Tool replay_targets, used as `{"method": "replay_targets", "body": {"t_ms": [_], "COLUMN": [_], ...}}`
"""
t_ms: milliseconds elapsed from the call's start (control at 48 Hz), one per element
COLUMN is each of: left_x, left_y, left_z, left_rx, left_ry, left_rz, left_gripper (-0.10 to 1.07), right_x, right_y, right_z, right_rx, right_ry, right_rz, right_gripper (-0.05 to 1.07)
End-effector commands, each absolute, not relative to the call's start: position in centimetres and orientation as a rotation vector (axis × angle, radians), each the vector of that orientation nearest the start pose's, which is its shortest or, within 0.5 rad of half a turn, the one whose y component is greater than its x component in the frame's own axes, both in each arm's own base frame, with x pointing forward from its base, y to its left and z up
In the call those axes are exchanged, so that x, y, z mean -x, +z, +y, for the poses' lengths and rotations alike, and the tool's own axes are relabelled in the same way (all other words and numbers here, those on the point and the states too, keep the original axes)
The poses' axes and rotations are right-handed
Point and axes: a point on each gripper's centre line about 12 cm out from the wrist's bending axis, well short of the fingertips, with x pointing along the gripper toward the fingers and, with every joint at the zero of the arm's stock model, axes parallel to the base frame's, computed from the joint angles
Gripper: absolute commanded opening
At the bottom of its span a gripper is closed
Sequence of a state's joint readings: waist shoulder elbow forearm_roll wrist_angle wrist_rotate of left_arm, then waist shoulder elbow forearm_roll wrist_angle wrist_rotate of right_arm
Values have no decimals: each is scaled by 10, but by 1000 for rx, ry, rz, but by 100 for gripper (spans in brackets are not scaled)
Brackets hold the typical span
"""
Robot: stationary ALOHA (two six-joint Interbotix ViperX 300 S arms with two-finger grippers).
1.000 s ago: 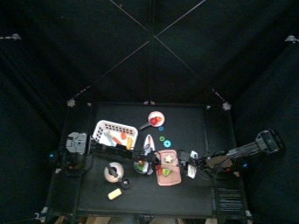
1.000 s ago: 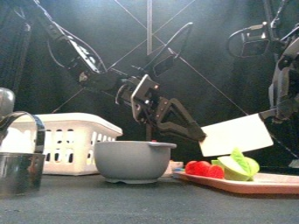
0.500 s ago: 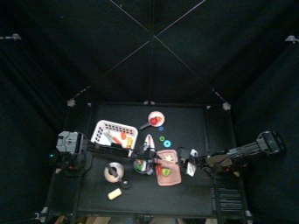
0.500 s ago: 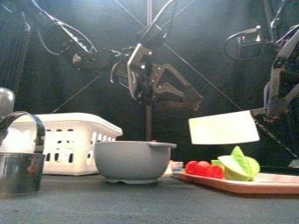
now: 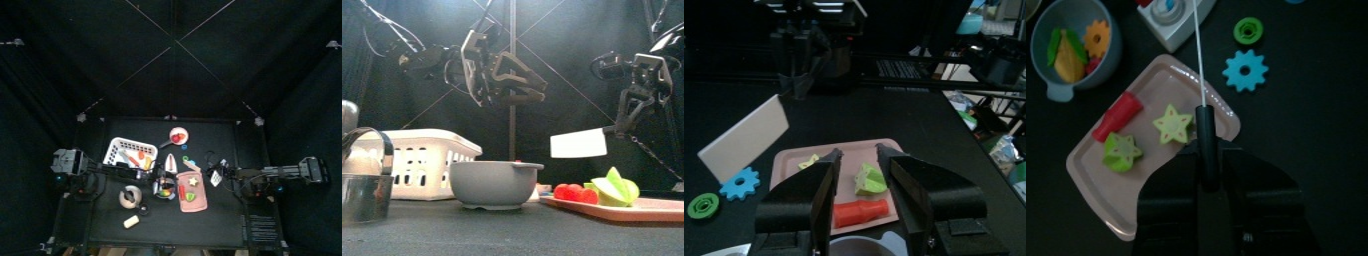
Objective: Drop knife
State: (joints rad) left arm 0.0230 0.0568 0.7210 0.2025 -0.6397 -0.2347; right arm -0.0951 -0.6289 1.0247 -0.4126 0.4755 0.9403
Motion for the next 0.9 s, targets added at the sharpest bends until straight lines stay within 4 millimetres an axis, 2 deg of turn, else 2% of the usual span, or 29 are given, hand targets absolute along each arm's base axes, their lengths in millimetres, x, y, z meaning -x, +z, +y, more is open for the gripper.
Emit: {"method": "replay_targets", "body": {"t_ms": [0,333,562,875], "left_x": [-401,-383,-380,-381], "left_y": [211,207,206,203], "left_z": [-9,-23,-23,-17], "left_rx": [67,74,86,116], "left_ry": [-120,-181,-180,-141], "left_rz": [83,4,-16,-14], "left_gripper": [76,76,76,76], "right_x": [-218,-189,-183,-184], "right_y": [209,172,161,150], "right_z": [-61,-93,-98,-98], "right_rx": [-538,-732,-787,-806], "right_ry": [-559,-686,-696,-695], "right_rz": [688,562,491,505], "right_gripper": [41,42,42,42]}}
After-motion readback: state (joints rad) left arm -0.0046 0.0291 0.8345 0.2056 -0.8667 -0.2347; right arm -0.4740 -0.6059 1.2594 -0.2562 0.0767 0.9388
